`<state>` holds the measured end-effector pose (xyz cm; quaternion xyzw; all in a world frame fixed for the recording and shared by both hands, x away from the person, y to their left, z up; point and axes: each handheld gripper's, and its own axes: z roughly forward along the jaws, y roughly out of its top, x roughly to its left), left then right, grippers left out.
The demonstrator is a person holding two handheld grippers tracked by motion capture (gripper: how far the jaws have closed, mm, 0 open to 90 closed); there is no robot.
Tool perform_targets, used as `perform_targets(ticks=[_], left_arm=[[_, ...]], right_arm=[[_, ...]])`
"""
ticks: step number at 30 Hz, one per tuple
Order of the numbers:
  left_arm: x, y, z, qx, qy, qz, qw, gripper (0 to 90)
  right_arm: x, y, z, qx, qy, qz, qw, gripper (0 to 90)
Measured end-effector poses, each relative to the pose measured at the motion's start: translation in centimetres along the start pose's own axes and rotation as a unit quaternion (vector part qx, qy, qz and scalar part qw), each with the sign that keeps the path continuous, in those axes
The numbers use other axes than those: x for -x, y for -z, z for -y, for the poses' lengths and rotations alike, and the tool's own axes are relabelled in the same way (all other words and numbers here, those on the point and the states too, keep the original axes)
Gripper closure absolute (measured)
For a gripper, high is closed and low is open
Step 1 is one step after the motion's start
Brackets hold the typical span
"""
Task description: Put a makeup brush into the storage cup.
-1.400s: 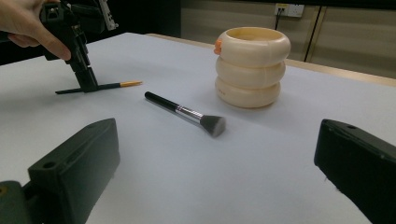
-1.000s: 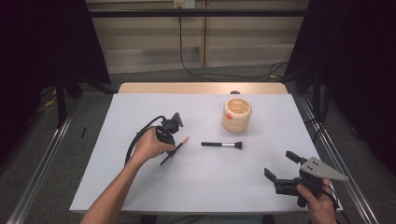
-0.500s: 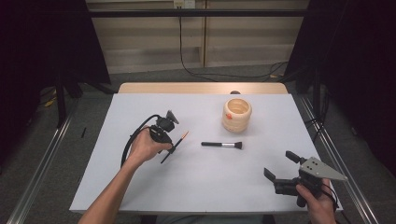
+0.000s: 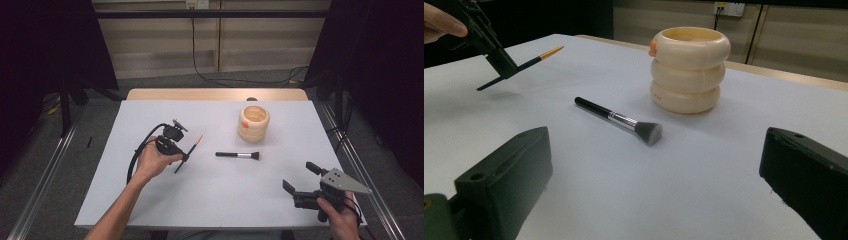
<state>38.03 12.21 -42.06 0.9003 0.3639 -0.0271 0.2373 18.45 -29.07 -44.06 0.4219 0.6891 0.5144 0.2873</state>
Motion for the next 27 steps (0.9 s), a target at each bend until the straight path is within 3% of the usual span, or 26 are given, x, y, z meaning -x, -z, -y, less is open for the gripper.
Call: perform_targets(ticks=[2,7,10,16,19,23,27], left_arm=[[0.0,-0.2,0.3,0.021,-0.005,0.015,0.9996,84.9],[-0.2,0.0,0.7,0.062,-0.011,0.021,0.9978,84.9],[-0.1,0.4,0.8,0.079,-0.017,0.02,0.9965,84.8],[-0.2,1.3,1.3,0.126,-0.017,0.012,0.9918,84.8],[-0.1,1.7,1.6,0.159,-0.026,0.018,0.9867,84.8],[0.1,2.3,1.8,0.192,-0.056,0.021,0.9796,84.7],[0.1,2.9,1.9,0.219,-0.053,0.023,0.9741,84.7]], right_arm=[[0.0,0.0,0.0,0.001,0.0,0.0,1.0,0.0],[0.0,0.0,0.0,0.0,0.0,0.0,1.0,0.0],[0.0,0.0,0.0,0.0,0.0,-0.001,1.0,0.0],[0.1,0.0,0.0,-0.001,-0.002,-0.002,1.0,0.0],[0.0,0.0,0.0,0.0,-0.001,-0.003,1.0,0.0],[0.0,0.0,0.0,0.001,-0.005,-0.003,1.0,0.0],[0.0,-0.1,0.0,0.001,-0.005,-0.004,1.0,0.0]])
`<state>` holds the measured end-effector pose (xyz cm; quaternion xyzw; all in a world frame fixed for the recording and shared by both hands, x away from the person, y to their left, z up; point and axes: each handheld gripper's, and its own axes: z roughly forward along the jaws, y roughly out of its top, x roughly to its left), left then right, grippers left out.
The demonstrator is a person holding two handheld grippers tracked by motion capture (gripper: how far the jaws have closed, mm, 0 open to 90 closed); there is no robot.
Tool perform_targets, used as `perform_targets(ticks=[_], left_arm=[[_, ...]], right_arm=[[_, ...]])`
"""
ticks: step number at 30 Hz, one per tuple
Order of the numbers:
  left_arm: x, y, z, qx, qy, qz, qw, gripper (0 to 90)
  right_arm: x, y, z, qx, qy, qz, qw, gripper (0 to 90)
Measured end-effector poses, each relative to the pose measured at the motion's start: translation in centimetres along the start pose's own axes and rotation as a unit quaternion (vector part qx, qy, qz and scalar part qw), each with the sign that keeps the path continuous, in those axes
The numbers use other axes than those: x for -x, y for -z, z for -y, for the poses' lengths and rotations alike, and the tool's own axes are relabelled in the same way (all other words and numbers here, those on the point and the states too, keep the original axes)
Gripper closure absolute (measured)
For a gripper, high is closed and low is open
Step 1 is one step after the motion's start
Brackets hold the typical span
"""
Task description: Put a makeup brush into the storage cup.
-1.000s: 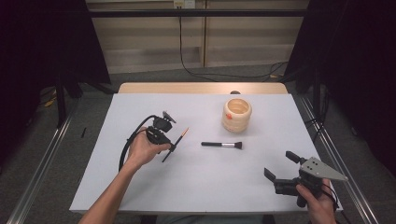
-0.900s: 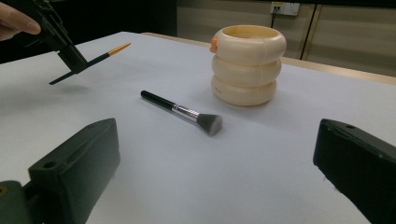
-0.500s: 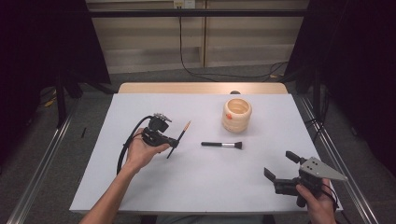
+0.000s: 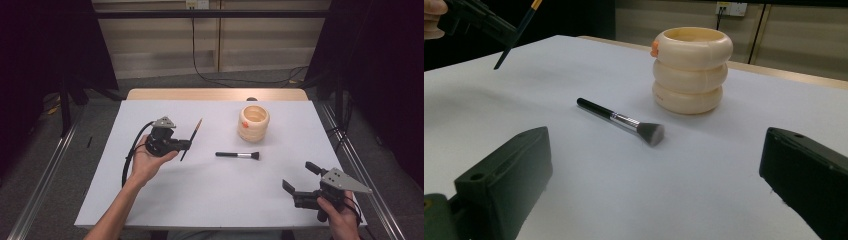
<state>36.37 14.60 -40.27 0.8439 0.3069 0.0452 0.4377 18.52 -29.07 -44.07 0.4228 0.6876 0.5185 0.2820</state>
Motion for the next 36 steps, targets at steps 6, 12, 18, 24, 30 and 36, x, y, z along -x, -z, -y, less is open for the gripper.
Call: perform_targets(ticks=[6,12,18,24,30,36], left_arm=[[-0.2,1.0,0.0,0.037,0.006,-0.013,0.9992,84.7],[-0.2,1.6,0.3,0.083,-0.003,-0.018,0.9964,84.5],[0.0,2.0,0.9,0.118,-0.009,-0.022,0.9927,84.5],[0.0,2.7,1.2,0.145,-0.006,-0.021,0.9892,84.6],[0.2,3.3,1.2,0.158,-0.006,-0.02,0.9872,84.7],[0.7,3.9,1.4,0.167,-0.009,-0.012,0.9858,84.8]], right_arm=[[0.0,0.0,0.0,-0.001,0.0,0.0,1.0,0.0],[-0.1,0.0,0.0,0.0,0.0,-0.001,1.0,0.0],[0.0,0.0,0.0,-0.001,-0.001,-0.001,1.0,0.0],[0.1,0.0,0.1,-0.001,-0.003,0.002,1.0,0.0],[0.0,0.1,0.0,-0.002,0.003,-0.002,1.0,0.0],[0.0,0.1,0.0,0.0,0.002,-0.005,1.0,0.0]])
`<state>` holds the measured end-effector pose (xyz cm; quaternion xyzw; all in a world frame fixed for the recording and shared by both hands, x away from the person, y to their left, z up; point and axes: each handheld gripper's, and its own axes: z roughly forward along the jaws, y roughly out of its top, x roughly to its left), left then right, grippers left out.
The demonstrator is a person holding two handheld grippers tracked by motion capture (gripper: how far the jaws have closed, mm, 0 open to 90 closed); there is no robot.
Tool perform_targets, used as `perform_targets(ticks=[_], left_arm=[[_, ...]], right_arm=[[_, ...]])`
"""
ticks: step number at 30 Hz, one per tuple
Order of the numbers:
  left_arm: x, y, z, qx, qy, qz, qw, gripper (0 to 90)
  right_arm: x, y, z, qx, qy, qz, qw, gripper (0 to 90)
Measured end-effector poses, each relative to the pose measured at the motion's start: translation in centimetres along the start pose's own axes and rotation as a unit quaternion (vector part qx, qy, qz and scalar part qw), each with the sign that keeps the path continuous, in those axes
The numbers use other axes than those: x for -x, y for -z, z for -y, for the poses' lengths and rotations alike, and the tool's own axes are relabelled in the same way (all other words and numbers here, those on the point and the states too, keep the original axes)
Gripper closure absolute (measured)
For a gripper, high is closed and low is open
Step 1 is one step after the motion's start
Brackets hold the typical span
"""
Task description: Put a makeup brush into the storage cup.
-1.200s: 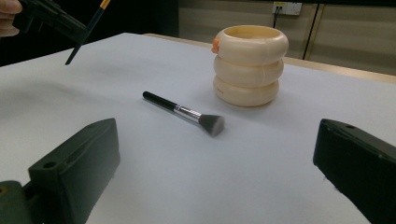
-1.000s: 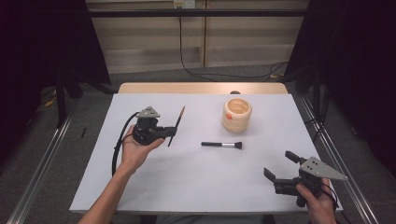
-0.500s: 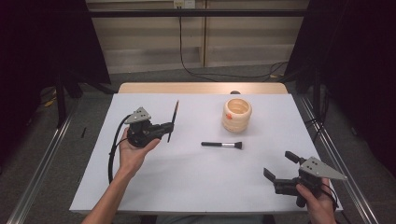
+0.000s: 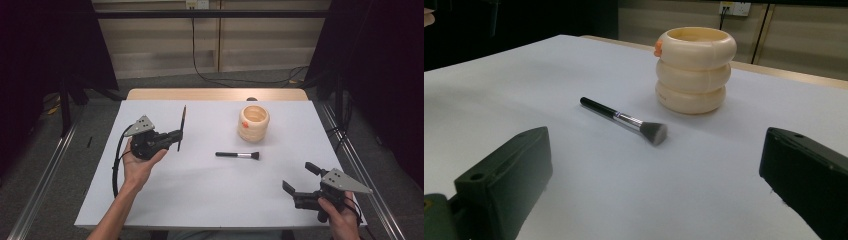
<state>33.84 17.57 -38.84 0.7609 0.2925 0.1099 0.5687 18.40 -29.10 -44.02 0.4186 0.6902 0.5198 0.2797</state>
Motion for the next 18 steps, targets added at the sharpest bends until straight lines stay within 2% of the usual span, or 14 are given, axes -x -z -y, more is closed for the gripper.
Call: perform_targets(ticks=[3,6,11,13,18], left_arm=[[0.2,0.0,0.0,0.003,0.004,0.004,1.0,84.8],[0.5,-0.2,0.2,-0.001,0.0,0.004,1.0,84.8],[1.4,-0.5,0.1,0.012,-0.009,0.005,0.9999,84.8],[1.8,-0.5,-0.1,0.016,-0.006,0.015,0.9998,84.8],[2.9,-0.8,-0.5,0.021,-0.015,0.022,0.9994,84.8]], right_arm=[[0.0,0.0,0.0,-0.001,0.0,-0.001,1.0,0.0],[-0.1,0.0,0.0,0.0,0.001,-0.001,1.0,0.0],[0.0,0.0,0.0,-0.001,0.001,-0.004,1.0,0.0],[0.0,0.0,0.0,0.0,0.0,-0.005,1.0,0.0],[0.0,0.1,0.0,0.002,0.0,-0.007,1.0,0.1]])
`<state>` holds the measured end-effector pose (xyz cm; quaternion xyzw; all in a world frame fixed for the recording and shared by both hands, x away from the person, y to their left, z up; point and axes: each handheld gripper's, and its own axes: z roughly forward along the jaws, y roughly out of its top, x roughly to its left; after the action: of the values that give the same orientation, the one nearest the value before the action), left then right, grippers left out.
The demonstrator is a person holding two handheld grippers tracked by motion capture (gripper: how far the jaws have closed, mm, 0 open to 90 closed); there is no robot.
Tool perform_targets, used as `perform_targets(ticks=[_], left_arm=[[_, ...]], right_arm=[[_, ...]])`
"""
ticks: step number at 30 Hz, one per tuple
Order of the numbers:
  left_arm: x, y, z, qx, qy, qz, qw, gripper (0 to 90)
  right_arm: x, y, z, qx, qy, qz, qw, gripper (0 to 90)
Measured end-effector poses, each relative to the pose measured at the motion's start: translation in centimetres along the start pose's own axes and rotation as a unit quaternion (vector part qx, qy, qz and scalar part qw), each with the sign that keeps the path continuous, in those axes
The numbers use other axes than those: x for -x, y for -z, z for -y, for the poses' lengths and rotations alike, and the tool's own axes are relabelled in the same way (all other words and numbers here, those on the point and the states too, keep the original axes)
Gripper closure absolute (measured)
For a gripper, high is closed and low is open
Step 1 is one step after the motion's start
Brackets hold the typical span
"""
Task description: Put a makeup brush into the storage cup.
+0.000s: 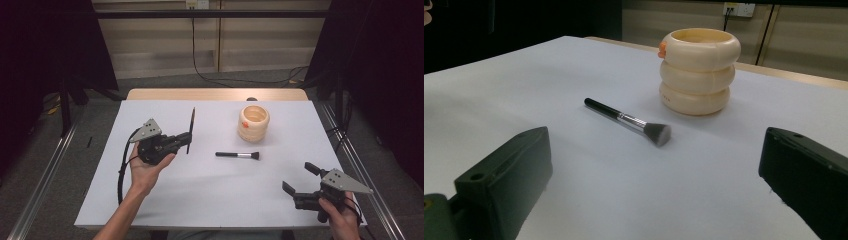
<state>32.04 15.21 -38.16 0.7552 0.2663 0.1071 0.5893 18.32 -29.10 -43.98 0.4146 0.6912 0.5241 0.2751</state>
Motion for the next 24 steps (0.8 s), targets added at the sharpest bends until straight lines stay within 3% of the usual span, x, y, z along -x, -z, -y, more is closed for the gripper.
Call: perform_targets(ticks=[11,13,20,24], left_arm=[[1.8,-1.8,0.0,-0.01,-0.011,0.029,0.9995,84.8],[2.0,-1.8,0.0,-0.01,-0.012,0.038,0.9992,84.8],[2.9,-1.9,0.3,-0.017,-0.013,0.051,0.9985,84.8],[3.3,-2.0,0.2,-0.017,-0.015,0.057,0.9981,84.8]], right_arm=[[-0.2,0.0,-0.1,-0.002,0.005,-0.017,0.9998,0.3],[-0.1,0.1,-0.1,-0.008,0.001,-0.03,0.9995,0.0],[-0.3,0.3,-0.4,0.004,0.009,-0.034,0.9994,0.0],[-0.4,0.3,-0.5,0.006,0.0,-0.043,0.999,0.0]])
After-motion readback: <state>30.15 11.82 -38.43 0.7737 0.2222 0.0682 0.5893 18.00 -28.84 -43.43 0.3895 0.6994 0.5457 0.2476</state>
